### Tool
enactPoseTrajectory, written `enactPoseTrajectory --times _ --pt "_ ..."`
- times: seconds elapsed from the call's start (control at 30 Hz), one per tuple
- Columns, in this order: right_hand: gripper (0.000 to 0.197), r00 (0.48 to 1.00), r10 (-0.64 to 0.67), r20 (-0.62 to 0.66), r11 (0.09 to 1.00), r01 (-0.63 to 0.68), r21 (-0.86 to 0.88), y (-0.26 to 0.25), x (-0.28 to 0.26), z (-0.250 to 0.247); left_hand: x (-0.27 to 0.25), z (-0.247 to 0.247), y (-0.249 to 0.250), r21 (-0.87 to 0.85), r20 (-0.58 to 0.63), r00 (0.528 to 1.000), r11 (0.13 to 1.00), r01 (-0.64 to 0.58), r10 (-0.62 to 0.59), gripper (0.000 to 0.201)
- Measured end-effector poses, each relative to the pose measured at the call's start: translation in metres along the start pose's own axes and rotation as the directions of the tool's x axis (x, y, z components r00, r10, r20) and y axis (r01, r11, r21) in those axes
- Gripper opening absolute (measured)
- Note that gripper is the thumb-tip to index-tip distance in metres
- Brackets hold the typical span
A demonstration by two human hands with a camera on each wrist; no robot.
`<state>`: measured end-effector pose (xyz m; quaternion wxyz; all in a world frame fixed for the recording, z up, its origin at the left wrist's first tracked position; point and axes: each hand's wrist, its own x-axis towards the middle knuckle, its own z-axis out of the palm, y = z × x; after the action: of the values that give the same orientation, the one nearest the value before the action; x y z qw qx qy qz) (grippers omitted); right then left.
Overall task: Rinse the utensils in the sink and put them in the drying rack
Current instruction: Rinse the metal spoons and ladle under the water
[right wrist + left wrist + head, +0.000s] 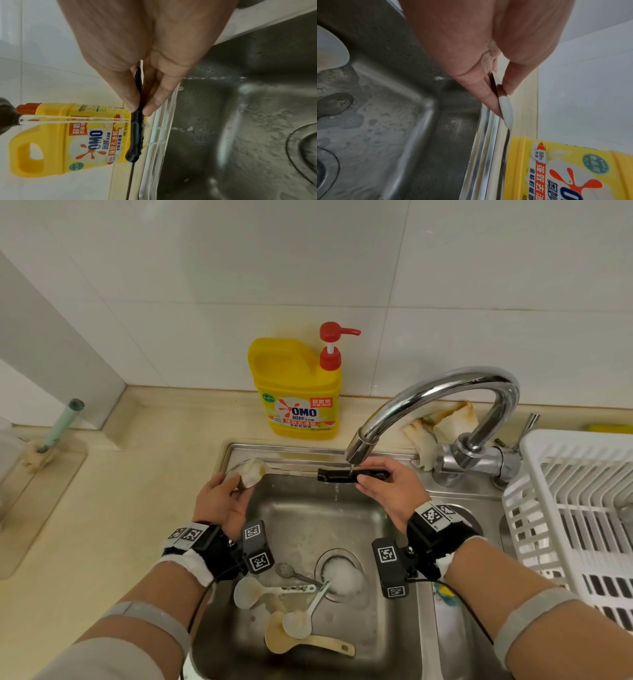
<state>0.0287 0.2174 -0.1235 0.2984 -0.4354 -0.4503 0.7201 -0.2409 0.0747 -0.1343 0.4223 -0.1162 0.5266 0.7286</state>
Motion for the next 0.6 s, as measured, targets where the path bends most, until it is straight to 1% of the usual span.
enactPoseTrajectory --times 0.07,0.13,0.2,0.3,0.37,0.47,0.53,0.6 --pt "0.031 1.0 0.001 0.01 1.0 -0.001 -0.017 -0.001 0.0 0.005 0.0 -0.003 0.002 0.007 -0.006 1.0 1.0 0.002 -0.002 0.052" --pt "0.026 1.0 0.018 0.02 1.0 -0.018 -0.009 -0.002 0.001 0.011 0.001 -0.003 0.002 -0.006 0.006 1.0 1.0 0.003 -0.003 0.041" --pt "0.023 0.998 0.055 0.027 0.998 -0.056 0.022 -0.004 0.001 0.016 0.001 -0.005 0.004 -0.017 0.008 1.0 1.0 -0.001 0.002 0.04" --pt "0.025 0.992 0.112 0.062 0.993 -0.114 0.03 -0.009 -0.002 0.025 0.002 -0.009 0.01 -0.013 -0.005 1.0 1.0 -0.01 0.01 0.044" --pt "0.023 0.986 0.143 0.088 0.988 -0.147 0.046 -0.013 -0.004 0.029 0.002 -0.011 0.013 -0.043 -0.019 1.0 0.999 -0.004 0.003 0.045" --pt "0.026 0.978 0.173 0.12 0.975 -0.188 0.122 -0.016 -0.006 0.032 0.001 -0.011 0.016 -0.093 -0.006 1.0 0.996 0.008 -0.008 0.043" --pt "0.025 0.976 0.183 0.118 0.966 -0.2 0.161 -0.017 -0.007 0.032 0.0 -0.01 0.016 -0.108 -0.001 1.0 0.994 0.009 -0.009 0.041" --pt "0.019 0.984 0.166 0.07 0.973 -0.175 0.151 -0.016 -0.008 0.031 -0.003 -0.007 0.013 -0.062 0.014 1.0 0.998 0.005 -0.004 0.032"
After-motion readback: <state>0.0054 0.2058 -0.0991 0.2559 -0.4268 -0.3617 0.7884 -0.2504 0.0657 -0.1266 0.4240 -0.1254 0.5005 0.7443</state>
